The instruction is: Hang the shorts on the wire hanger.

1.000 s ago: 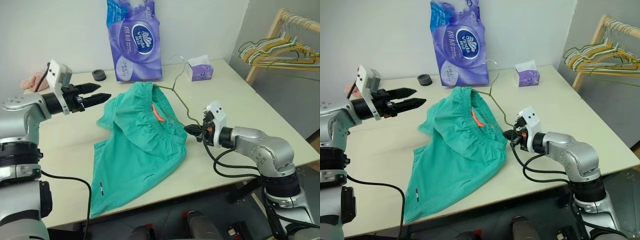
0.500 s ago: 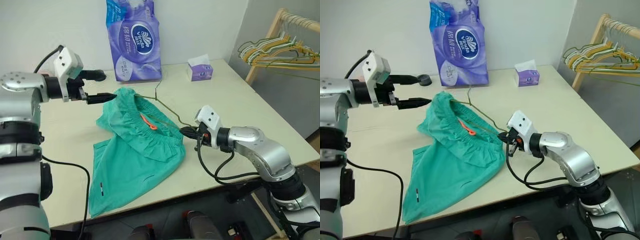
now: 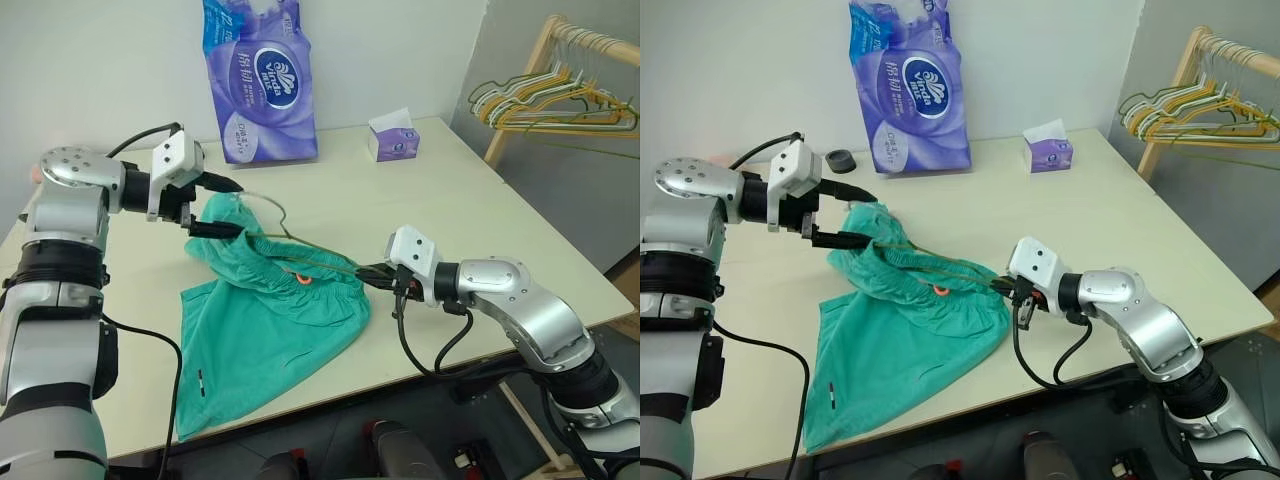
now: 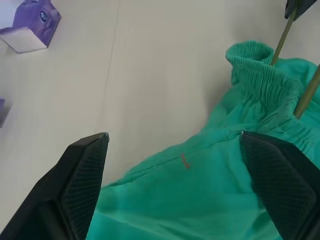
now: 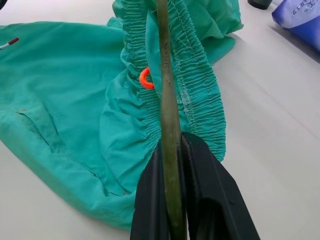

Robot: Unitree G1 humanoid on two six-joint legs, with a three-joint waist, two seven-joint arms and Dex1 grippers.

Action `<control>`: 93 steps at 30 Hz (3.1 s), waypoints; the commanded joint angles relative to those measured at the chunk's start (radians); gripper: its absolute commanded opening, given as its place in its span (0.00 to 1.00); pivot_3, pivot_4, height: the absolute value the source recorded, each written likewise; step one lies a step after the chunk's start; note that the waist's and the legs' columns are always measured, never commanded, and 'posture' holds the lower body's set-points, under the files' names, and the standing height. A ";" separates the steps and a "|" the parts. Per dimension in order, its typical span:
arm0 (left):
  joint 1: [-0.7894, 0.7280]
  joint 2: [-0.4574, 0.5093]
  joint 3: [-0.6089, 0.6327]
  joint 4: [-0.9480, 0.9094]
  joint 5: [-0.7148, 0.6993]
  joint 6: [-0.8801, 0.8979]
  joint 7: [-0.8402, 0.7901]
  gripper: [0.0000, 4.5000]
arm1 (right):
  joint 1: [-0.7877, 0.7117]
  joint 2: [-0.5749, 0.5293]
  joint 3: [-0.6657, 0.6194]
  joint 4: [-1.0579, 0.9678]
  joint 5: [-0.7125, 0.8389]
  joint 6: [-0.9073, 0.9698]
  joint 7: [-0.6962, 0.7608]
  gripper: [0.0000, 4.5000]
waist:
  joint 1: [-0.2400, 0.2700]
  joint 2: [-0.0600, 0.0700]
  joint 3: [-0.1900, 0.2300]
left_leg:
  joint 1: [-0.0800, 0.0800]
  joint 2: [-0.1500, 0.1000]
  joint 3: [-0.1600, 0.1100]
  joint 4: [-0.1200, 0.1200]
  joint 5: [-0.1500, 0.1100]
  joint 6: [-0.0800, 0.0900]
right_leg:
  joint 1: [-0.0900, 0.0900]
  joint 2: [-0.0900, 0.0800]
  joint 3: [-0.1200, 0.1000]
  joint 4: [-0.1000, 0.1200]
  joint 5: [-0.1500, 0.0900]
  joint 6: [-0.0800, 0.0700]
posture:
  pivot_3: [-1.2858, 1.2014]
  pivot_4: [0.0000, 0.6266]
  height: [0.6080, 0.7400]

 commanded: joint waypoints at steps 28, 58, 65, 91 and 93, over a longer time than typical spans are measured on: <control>0.054 0.064 -0.079 -0.056 -0.040 0.002 -0.088 0.99 | 0.005 -0.023 -0.043 -0.075 -0.012 -0.098 0.078 0.00 | -0.004 -0.001 0.000 | -0.002 0.000 0.000 0.001 0.000 0.000 | -0.002 0.000 0.001 0.001 0.000 0.000 | 0.42 0.09 1.00; 0.195 0.046 -0.068 -0.235 -0.047 0.148 -0.041 0.00 | 0.003 -0.003 -0.038 -0.041 -0.039 -0.165 0.117 0.00 | -0.003 -0.001 0.000 | -0.003 0.000 0.000 0.001 0.000 0.000 | -0.004 -0.001 0.001 0.002 0.000 0.000 | 0.43 0.08 1.00; 0.198 0.042 -0.061 -0.237 -0.043 0.171 -0.031 0.00 | 0.026 -0.140 -0.057 0.105 -0.157 -0.353 0.189 0.30 | -0.002 -0.001 0.000 | -0.003 0.000 0.000 0.001 0.000 0.000 | -0.004 0.000 0.001 0.002 0.000 0.000 | 0.43 0.08 1.00; 0.212 0.028 -0.042 -0.231 -0.032 0.157 0.027 0.00 | 0.265 0.225 -0.031 -0.001 -0.020 0.123 -0.234 0.99 | 0.000 -0.002 -0.001 | -0.001 -0.001 0.000 0.001 0.000 0.000 | -0.001 -0.001 0.002 0.003 0.000 0.000 | 0.43 0.10 1.00; 0.212 0.027 -0.041 -0.230 -0.032 0.156 0.030 0.00 | 0.259 0.250 -0.016 0.024 -0.026 0.127 -0.248 0.99 | -0.003 -0.002 -0.001 | 0.000 0.000 0.000 0.001 0.000 0.000 | -0.002 -0.001 0.002 0.003 0.000 0.000 | 0.43 0.10 1.00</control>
